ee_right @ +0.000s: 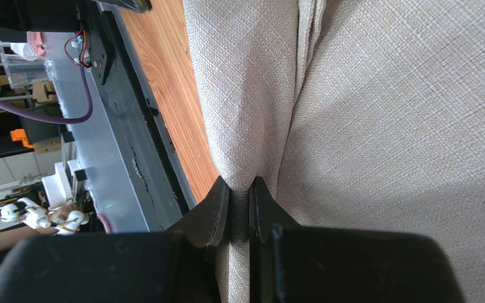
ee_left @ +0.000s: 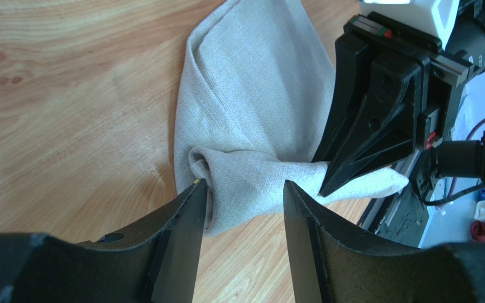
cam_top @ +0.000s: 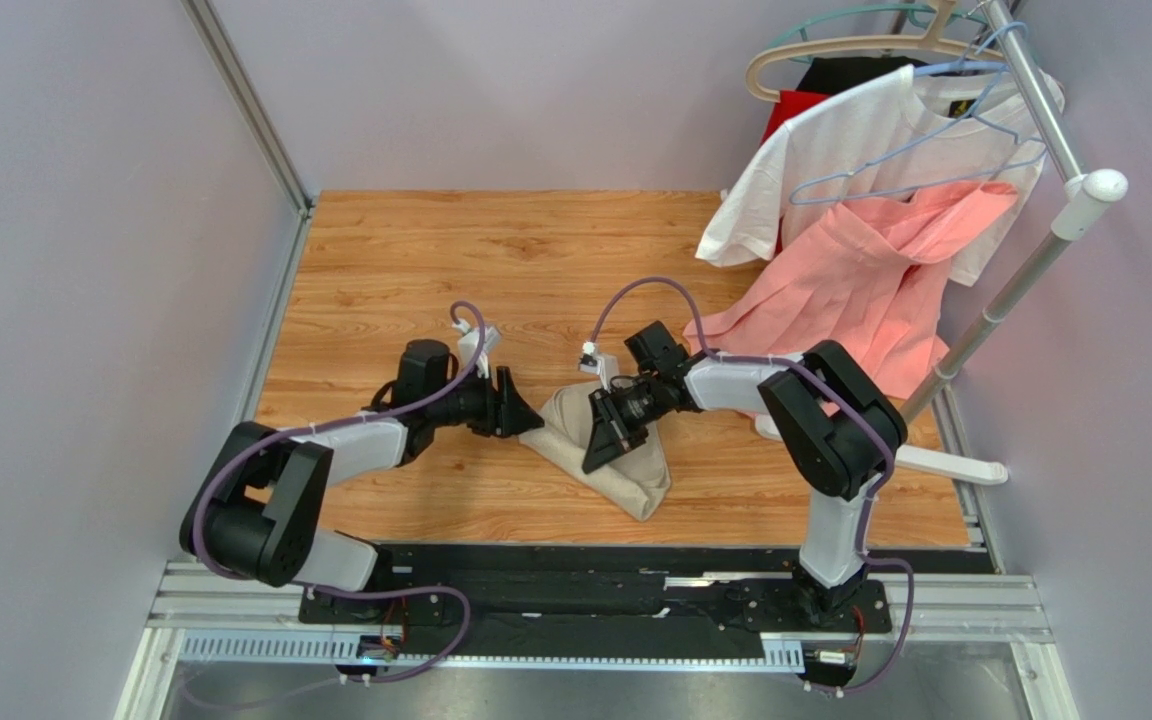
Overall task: Fold the napkin, place the utensils inside, and roll it up
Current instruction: Roll the napkin with the utensil
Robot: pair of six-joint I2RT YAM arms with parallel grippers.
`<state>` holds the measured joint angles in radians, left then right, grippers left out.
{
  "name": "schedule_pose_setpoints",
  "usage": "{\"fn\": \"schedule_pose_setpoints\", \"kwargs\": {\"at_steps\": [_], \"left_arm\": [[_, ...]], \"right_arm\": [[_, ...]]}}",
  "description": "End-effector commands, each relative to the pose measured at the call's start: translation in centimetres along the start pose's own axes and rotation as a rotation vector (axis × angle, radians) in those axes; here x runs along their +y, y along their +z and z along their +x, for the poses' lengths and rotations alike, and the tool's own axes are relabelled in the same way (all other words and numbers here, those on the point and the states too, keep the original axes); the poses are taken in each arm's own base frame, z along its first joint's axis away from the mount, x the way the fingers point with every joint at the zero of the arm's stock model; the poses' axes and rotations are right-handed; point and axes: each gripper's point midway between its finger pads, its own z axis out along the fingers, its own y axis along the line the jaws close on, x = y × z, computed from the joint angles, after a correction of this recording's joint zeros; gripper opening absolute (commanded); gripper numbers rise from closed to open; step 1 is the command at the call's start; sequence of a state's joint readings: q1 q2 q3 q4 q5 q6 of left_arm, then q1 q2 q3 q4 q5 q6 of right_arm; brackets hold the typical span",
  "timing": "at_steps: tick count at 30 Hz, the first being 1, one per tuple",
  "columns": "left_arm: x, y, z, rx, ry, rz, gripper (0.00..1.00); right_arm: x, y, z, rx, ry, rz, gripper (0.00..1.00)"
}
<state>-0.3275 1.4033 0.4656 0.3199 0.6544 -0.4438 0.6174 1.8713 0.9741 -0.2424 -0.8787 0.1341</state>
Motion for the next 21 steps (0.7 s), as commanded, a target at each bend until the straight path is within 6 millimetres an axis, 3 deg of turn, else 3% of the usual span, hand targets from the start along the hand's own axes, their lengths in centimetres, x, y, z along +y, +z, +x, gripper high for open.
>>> {"fn": "schedule_pose_setpoints", "kwargs": {"at_steps": [1, 4, 6, 10, 11, 12, 14, 15, 16, 21], "left_arm": [[-0.7, 0.9, 0.1, -0.004, 0.047, 0.044, 0.55], [-0.6, 1.3, 0.4, 0.004, 0.044, 0.043, 0.53], [-0.7, 1.5, 0.2, -0.003, 0.045, 0.046, 0.45], [-1.4, 2.3, 0.3, 0.013, 0.053, 0.063, 0.2], [-1.1, 2.5, 0.7, 0.034, 0.039, 0.057, 0.07], [-1.0, 2.8, 0.4, 0.035, 0.036, 0.043, 0.0], [0.2, 3.1, 1.5, 0.096, 0.001, -0.008, 0.0], [0.8, 3.4, 0.7, 0.093, 0.004, -0.051, 0.0], [1.5, 3.1, 1.7, 0.15, -0.012, -0.089, 0.0], [2.5, 3.6, 1.6, 0.243, -0.039, -0.148, 0.0]], "right_arm": [[-2.1, 0.2, -0.4, -0.008, 0.007, 0.03, 0.0], [-2.5, 0.2, -0.4, -0.006, 0.017, 0.027, 0.0], [-2.9, 0.2, -0.5, -0.007, 0.02, 0.031, 0.0], [-3.2, -0.1, -0.9, -0.022, 0.019, 0.043, 0.0], [-3.2, -0.1, -1.1, -0.026, 0.016, 0.052, 0.01], [-3.2, -0.3, -1.3, -0.032, 0.016, 0.06, 0.04], [-3.0, -0.8, -1.8, -0.045, 0.016, 0.086, 0.23], [-2.9, -1.0, -2.1, -0.053, 0.022, 0.093, 0.42], [-2.3, -1.5, -2.5, -0.069, 0.012, 0.1, 0.51], [-1.4, -3.8, -3.6, -0.147, 0.012, 0.201, 0.61]]}}
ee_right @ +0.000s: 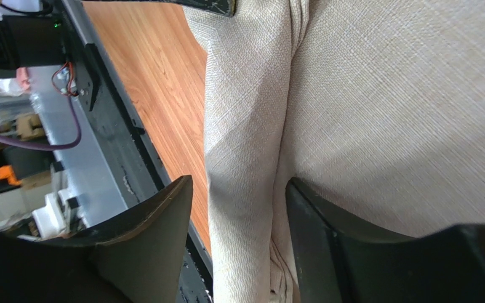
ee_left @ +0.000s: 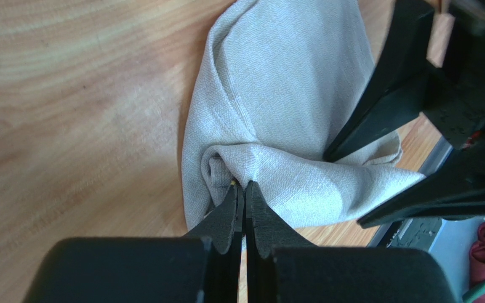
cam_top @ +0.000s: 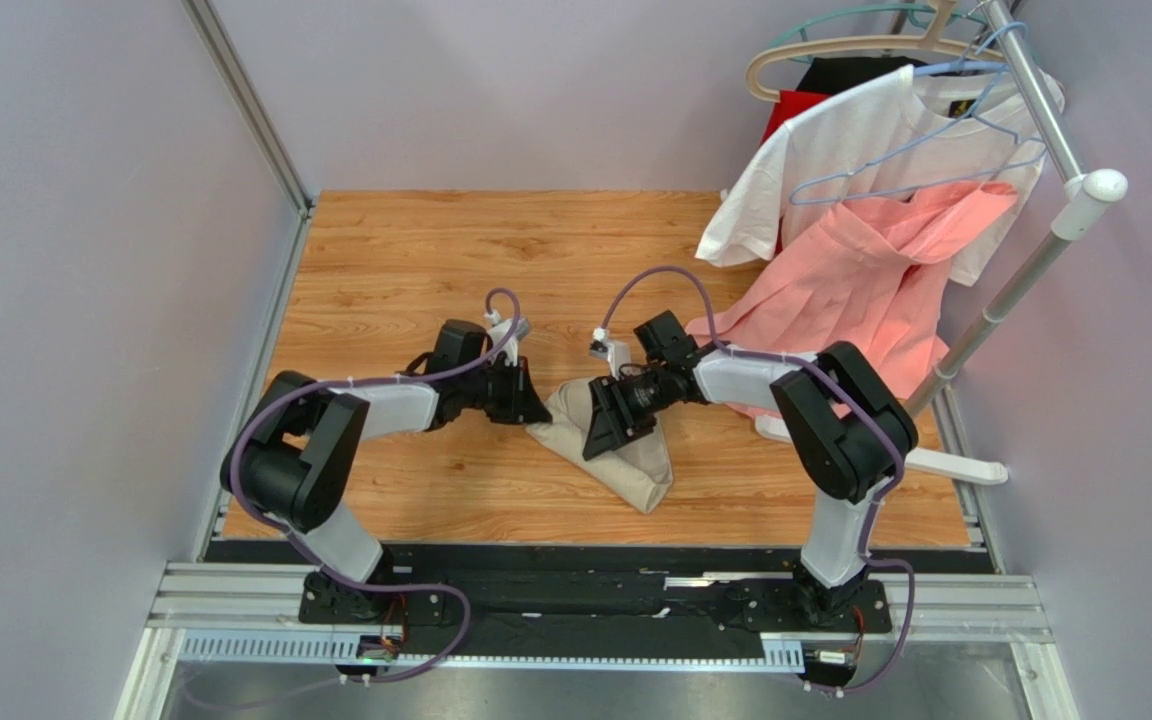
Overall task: Fold the napkin, place the utensils inside, and roll it up
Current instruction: Roll the napkin with the utensil
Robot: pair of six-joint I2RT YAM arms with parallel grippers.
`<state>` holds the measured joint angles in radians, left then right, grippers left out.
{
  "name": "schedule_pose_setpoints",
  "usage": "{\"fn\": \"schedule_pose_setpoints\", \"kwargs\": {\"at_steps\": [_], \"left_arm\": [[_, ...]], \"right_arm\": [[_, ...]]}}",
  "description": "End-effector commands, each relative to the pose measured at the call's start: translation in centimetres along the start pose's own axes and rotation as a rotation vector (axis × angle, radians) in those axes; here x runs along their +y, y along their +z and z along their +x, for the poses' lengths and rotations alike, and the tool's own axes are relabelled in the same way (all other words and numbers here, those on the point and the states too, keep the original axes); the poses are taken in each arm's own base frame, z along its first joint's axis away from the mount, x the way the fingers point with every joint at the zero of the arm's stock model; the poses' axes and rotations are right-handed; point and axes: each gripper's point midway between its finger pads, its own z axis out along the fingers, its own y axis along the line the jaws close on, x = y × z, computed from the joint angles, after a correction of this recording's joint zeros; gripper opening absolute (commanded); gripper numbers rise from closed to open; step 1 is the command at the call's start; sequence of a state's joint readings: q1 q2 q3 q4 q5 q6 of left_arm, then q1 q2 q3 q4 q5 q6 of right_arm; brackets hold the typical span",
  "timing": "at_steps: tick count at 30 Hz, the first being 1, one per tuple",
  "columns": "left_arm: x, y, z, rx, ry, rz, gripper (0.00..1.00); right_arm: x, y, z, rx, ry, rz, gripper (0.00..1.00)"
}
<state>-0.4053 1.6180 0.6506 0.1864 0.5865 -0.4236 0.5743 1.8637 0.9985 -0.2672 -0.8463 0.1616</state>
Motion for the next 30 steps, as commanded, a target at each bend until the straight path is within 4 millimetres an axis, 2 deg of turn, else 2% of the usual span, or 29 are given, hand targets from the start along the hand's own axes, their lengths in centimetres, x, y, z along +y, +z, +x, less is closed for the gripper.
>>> {"fn": "schedule_pose_setpoints", "kwargs": {"at_steps": [1, 2, 4, 5, 6, 7, 8, 9, 10, 15, 17, 25, 29, 30], "left_arm": [[1.7, 0.1, 1.5, 0.128, -0.034, -0.093, 0.0], [1.5, 0.3, 1.0, 0.129, -0.032, -0.091, 0.0], [1.6, 0.4, 1.4, 0.153, -0.054, -0.095, 0.0], [1.5, 0.4, 1.1, 0.151, -0.056, -0.095, 0.0], [1.4, 0.4, 1.0, 0.156, -0.059, -0.091, 0.0], [1.5, 0.4, 1.3, 0.169, -0.071, -0.1, 0.0], [1.4, 0.5, 0.9, 0.167, -0.07, -0.097, 0.0], [1.3, 0.6, 0.8, 0.171, -0.072, -0.092, 0.0], [1.4, 0.6, 1.1, 0.187, -0.084, -0.097, 0.0], [1.2, 0.5, 0.6, 0.19, -0.081, -0.095, 0.0], [1.1, 0.5, 0.6, 0.193, -0.083, -0.093, 0.0], [1.3, 0.6, 0.9, 0.206, -0.092, -0.098, 0.0], [1.2, 0.5, 0.9, 0.206, -0.095, -0.097, 0.0], [1.1, 0.5, 0.9, 0.205, -0.095, -0.096, 0.0]], "right_arm": [[-0.3, -2.7, -2.1, -0.118, -0.018, 0.17, 0.61], [0.0, -3.9, -2.8, -0.165, -0.033, 0.223, 0.62], [0.6, -5.1, -2.8, -0.203, -0.049, 0.255, 0.62], [-0.1, -5.8, -2.4, -0.217, -0.033, 0.319, 0.63], [0.9, -7.1, -2.5, -0.256, -0.056, 0.337, 0.63], [0.4, -8.0, -2.4, -0.278, -0.058, 0.389, 0.63], [0.0, -8.2, -0.9, -0.255, -0.038, 0.414, 0.64], [0.9, -9.0, -0.8, -0.283, -0.058, 0.416, 0.64], [0.8, -9.1, -0.1, -0.282, -0.053, 0.433, 0.63], [1.1, -8.4, 3.7, -0.274, 0.005, 0.426, 0.63], [1.9, -8.1, 3.6, -0.308, -0.006, 0.392, 0.63], [2.9, -5.6, 5.2, -0.277, -0.006, 0.323, 0.63], [2.8, -4.8, 5.7, -0.257, 0.0, 0.323, 0.61], [2.7, -4.7, 5.8, -0.254, 0.002, 0.322, 0.57]]}}
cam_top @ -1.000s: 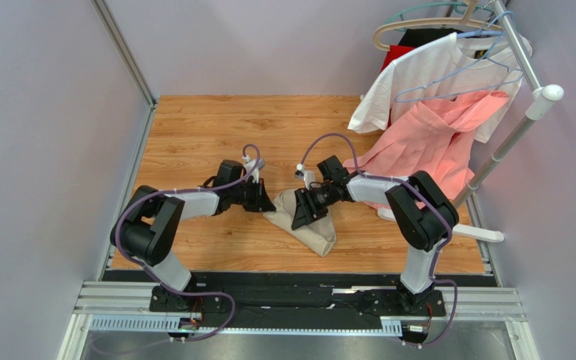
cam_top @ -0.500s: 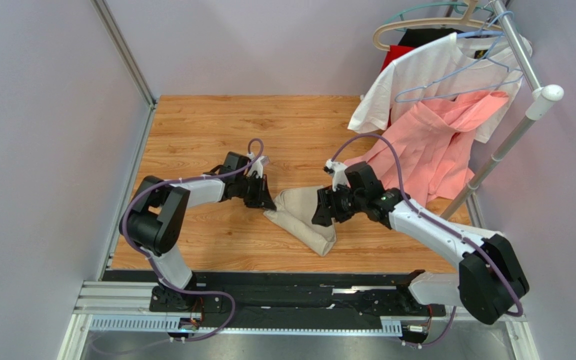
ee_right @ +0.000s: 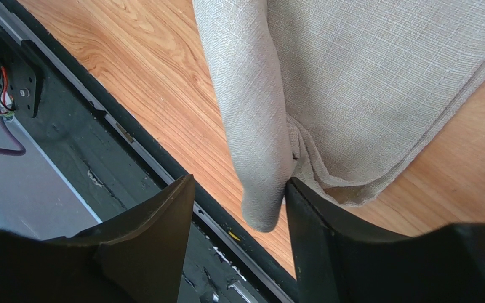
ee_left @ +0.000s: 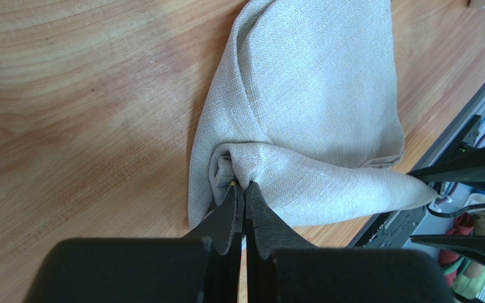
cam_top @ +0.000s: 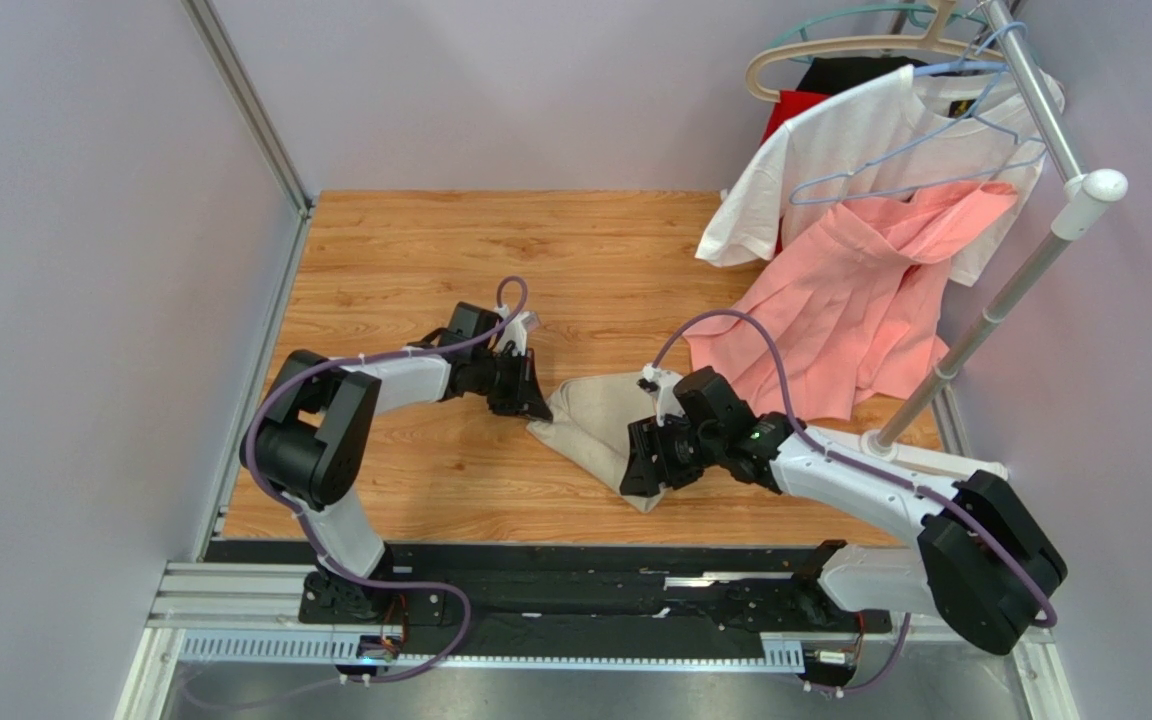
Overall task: Fold the napkin, place the utensils inside, and roll it up
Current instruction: Roll the napkin with the utensil
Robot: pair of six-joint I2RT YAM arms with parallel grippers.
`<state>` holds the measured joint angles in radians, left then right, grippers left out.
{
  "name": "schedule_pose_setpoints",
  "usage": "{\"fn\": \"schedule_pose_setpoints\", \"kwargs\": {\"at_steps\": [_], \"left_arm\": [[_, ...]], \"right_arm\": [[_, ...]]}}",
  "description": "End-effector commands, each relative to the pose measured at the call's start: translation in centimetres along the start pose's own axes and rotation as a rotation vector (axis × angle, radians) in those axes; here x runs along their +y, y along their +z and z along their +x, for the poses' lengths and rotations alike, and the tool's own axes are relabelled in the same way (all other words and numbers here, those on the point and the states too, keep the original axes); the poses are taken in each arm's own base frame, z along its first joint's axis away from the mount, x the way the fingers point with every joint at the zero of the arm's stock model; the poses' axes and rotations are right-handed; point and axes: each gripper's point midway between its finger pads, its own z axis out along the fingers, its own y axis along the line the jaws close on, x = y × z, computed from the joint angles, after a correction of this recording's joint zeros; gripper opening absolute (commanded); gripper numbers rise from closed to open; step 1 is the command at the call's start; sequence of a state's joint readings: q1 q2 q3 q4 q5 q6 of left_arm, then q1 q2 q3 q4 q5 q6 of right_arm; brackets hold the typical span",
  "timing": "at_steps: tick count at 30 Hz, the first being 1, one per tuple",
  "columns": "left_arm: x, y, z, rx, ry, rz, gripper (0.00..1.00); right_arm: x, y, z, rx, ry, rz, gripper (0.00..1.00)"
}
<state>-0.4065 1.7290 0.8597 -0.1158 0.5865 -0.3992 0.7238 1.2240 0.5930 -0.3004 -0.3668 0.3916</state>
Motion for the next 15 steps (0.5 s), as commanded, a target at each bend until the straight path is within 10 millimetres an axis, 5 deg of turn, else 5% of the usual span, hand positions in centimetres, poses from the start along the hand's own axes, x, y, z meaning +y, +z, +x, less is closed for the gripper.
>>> {"fn": "schedule_pose_setpoints", "kwargs": {"at_steps": [1, 9, 15], "left_arm": [[0.8, 0.0, 1.0, 0.042, -0.009, -0.038, 0.0], [0.1, -0.5, 0.5, 0.024, -0.005, -0.028, 0.0], [-0.6, -0.7, 0.0, 0.014, -0.005, -0.006, 0.0]], "right_arm": [[0.7, 0.7, -0.8, -0.042, 0.009, -0.021, 0.54], [-1.0, 1.1, 0.7, -0.004, 0.113, 0.06, 0.05], [-2.8, 1.3, 1.8, 0.012, 0.132, 0.146, 0.0]]}}
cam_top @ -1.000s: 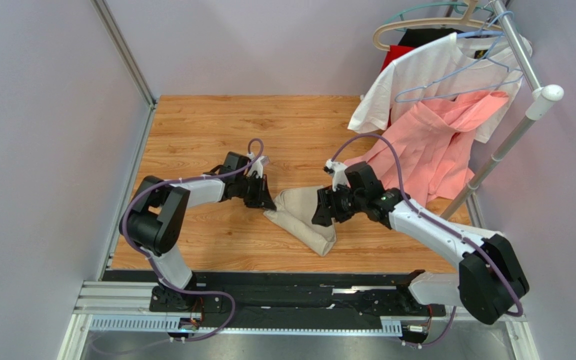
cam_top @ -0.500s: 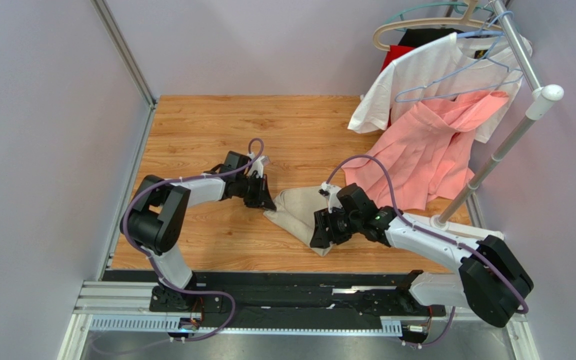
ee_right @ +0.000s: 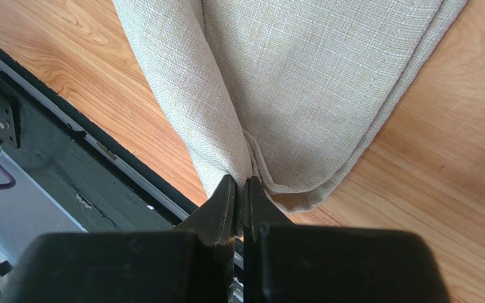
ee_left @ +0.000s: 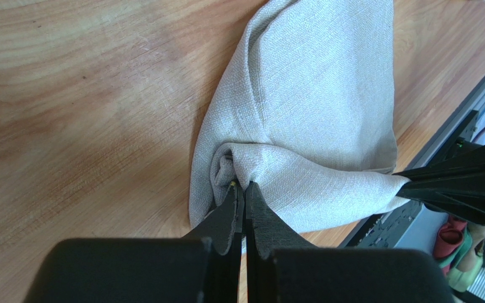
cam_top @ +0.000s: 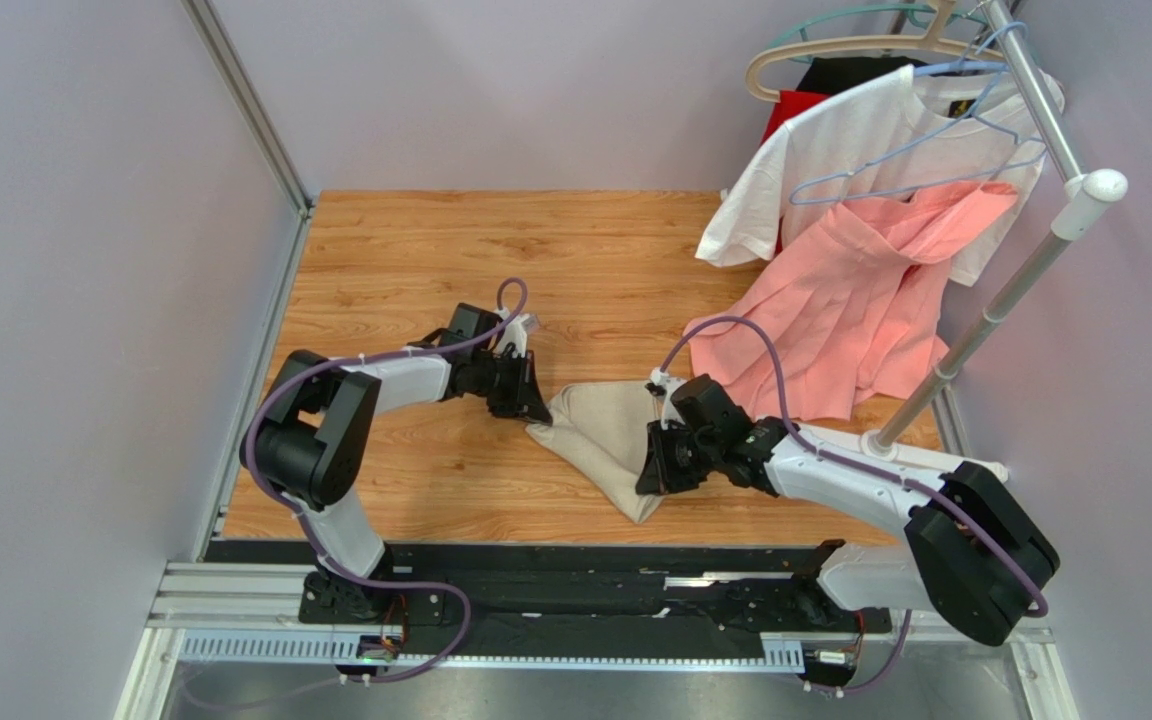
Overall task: Fold the napkin, place the utensils inside, and roll it up
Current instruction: Roll the napkin with the utensil
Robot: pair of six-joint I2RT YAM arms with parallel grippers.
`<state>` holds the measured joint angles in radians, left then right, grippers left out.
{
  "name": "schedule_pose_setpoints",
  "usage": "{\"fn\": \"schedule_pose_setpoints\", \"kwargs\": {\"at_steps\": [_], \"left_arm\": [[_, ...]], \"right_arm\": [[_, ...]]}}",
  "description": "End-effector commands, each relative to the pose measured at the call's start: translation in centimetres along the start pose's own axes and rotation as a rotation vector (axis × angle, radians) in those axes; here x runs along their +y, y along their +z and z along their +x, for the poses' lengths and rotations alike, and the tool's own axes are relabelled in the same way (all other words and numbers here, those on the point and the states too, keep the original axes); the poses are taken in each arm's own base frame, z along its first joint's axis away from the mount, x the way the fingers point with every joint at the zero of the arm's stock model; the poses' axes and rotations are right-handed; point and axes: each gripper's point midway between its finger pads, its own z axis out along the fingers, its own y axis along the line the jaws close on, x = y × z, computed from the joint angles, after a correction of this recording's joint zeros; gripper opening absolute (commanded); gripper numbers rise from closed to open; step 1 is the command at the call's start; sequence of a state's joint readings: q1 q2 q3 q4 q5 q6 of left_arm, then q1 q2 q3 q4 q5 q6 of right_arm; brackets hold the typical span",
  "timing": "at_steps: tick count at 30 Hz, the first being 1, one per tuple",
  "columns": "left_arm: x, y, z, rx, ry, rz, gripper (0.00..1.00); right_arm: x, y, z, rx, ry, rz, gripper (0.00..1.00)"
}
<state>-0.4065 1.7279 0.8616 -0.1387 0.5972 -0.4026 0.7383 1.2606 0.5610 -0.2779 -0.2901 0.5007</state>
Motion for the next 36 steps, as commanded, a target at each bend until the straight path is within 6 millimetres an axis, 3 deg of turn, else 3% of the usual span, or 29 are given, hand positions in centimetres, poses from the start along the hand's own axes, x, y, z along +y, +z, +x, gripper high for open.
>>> {"fn": "schedule_pose_setpoints", "kwargs": {"at_steps": [1, 4, 5, 7, 8, 10, 11, 15, 18, 22, 29, 36], "left_arm": [[-0.6, -0.6, -0.6, -0.011, 0.012, -0.008, 0.02], [-0.9, -1.0, -1.6, -0.04, 0.013, -0.02, 0.25], [-1.0, -1.2, -2.0, -0.051, 0.011, -0.023, 0.39], [-1.5, -1.9, -3.2, -0.094, 0.031, -0.035, 0.48], [-1.6, -2.3, -3.6, -0.108, 0.035, -0.047, 0.57], [-2.0, -3.3, -4.6, -0.154, 0.062, -0.073, 0.62], [-2.0, -3.7, -4.8, -0.166, 0.073, -0.08, 0.69], [-2.2, -4.4, -4.4, -0.186, 0.101, -0.081, 0.7], [-1.4, -3.7, -2.7, -0.183, 0.087, -0.066, 0.7], [-0.9, -3.3, -2.2, -0.2, 0.093, -0.062, 0.69], [-1.5, -3.5, -3.2, -0.292, 0.146, -0.022, 0.65], [-1.5, -2.4, -3.1, -0.297, 0.15, 0.021, 0.6]], "right_arm": [[-1.7, 0.5, 0.7, 0.006, 0.021, 0.074, 0.0], [-2.3, 0.7, 1.0, 0.018, 0.019, 0.098, 0.0], [-2.6, 0.9, 1.2, 0.027, 0.02, 0.11, 0.0], [-3.0, 1.0, 1.5, 0.04, 0.017, 0.128, 0.0], [-3.2, 1.1, 1.7, 0.048, 0.018, 0.133, 0.0], [-3.6, 1.2, 1.9, 0.051, 0.023, 0.151, 0.0], [-3.7, 1.2, 2.0, 0.054, 0.021, 0.156, 0.0], [-4.6, 1.3, 2.3, 0.076, 0.029, 0.201, 0.0], [-5.3, 1.3, 2.7, 0.091, 0.036, 0.241, 0.0], [-5.9, 1.1, 3.1, 0.1, 0.045, 0.273, 0.0], [-6.4, 1.4, 3.8, 0.129, 0.058, 0.295, 0.0], [-7.2, 1.7, 4.4, 0.158, 0.08, 0.332, 0.0]]}}
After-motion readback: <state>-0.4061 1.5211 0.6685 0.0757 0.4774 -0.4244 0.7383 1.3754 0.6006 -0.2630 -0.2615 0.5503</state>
